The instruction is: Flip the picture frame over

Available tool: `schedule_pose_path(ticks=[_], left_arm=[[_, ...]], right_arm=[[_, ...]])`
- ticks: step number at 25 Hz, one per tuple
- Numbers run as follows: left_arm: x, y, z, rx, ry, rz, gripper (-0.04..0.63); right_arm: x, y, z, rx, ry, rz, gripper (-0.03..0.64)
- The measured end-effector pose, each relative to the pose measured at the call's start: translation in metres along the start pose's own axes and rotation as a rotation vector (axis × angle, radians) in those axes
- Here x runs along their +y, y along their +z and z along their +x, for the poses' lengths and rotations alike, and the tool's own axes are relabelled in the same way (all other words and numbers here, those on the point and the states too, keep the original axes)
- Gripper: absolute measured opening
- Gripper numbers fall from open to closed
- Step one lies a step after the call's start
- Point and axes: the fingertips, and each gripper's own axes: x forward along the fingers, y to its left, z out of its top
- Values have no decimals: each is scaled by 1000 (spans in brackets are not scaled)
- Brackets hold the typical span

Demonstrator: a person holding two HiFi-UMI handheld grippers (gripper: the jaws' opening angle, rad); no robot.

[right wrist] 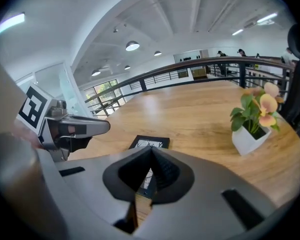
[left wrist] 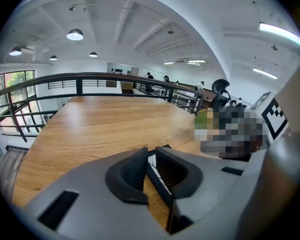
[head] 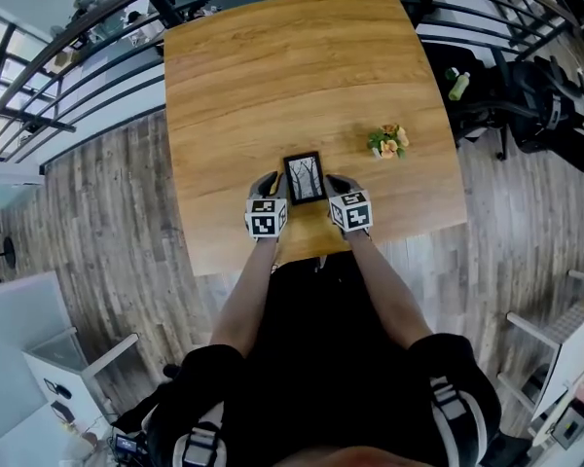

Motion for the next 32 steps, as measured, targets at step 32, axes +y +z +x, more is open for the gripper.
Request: schedule_pose_path(ticks=[32], left_arm=[[19,29,-74,-101,-14,24,28]], right_arm=[[11,41,-59,-163,-9,-156,8]])
